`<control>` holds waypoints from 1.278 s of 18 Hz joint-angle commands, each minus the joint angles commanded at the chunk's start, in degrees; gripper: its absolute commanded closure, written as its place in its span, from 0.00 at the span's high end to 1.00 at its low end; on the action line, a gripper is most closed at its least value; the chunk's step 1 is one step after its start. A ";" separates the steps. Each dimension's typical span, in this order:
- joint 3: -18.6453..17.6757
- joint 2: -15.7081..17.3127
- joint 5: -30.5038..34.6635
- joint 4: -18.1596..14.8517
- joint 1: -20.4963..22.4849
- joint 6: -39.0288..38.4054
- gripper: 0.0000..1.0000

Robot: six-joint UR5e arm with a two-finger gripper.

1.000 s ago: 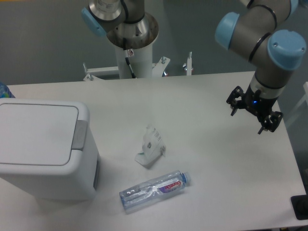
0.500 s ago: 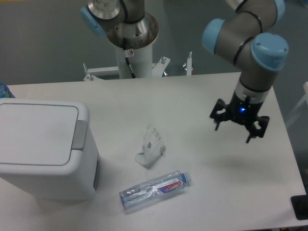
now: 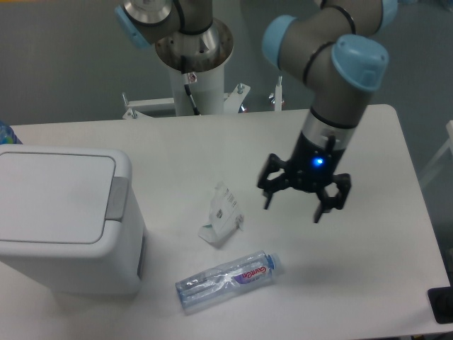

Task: Open the trash can
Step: 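Lower the gripper onto the lid edge of the white bin, then push the bin lid open with the gripper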

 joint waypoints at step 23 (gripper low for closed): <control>-1.49 2.47 -2.82 3.69 -11.35 -6.96 1.00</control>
